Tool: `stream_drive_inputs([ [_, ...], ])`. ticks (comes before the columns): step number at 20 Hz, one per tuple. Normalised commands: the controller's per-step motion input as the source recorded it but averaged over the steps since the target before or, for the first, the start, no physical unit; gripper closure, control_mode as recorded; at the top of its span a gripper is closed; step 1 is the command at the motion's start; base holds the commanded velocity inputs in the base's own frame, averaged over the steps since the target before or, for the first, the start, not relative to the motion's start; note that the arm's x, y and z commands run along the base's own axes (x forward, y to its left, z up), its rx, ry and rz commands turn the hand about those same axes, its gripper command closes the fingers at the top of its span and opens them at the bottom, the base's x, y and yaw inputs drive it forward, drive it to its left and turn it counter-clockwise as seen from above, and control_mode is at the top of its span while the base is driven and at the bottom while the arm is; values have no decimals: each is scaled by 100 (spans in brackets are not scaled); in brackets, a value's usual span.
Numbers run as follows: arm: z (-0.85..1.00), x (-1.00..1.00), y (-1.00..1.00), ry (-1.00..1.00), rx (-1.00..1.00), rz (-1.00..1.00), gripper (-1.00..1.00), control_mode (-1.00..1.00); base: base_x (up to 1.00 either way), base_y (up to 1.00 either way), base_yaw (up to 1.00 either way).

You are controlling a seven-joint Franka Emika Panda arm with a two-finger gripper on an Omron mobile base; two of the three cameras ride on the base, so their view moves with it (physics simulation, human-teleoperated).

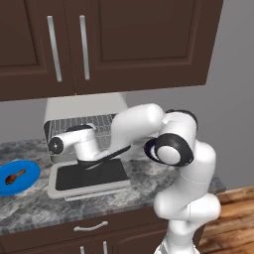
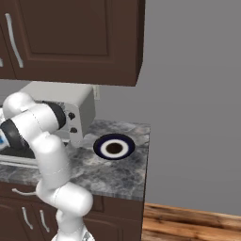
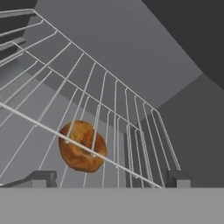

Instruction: Open the toaster oven door. Place the bread on the bottom rack in the toaster oven and place the chicken drumstick on the top rack.

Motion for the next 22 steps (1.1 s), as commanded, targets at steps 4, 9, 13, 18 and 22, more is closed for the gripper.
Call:
stream_drive_inputs([
  [4,-8,21,0,0,0,-4,-100,-100,0,0,0],
  [9,-16,26,0,0,0,-5,-100,-100,0,0,0],
  [13,-16,24,0,0,0,-4,-100,-100,0,0,0],
  [18,-7,22,1,0,0,-4,-100,-100,0,0,0],
  [22,-3,24,1,0,0,-5,-100,-100,0,0,0],
])
